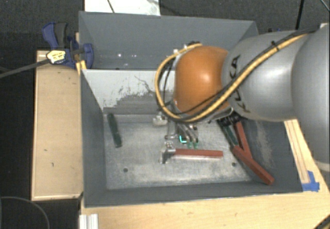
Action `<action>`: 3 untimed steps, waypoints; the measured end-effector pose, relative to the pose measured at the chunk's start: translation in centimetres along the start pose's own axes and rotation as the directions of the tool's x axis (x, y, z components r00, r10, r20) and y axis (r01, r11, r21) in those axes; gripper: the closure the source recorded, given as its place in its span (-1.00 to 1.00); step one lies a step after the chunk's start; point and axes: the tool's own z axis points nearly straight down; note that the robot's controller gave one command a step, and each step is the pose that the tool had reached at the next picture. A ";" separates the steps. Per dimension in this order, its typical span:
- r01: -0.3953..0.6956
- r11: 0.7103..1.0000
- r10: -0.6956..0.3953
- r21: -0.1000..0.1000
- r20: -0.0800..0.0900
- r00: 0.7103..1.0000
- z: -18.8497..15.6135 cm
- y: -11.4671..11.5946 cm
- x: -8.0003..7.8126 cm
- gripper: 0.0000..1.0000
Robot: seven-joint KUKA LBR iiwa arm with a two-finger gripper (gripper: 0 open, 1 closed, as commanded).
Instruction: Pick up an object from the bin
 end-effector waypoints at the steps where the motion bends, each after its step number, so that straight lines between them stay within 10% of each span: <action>1: -0.005 1.000 0.005 -0.001 0.008 1.000 -0.4 -0.1 -0.2 -1.00; 3: 0.055 0.998 -0.055 -0.004 0.012 0.998 8.0 -10.9 0.6 -1.00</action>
Offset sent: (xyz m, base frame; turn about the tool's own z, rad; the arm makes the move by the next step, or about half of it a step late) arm -0.0113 -0.1020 -0.0821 0.0141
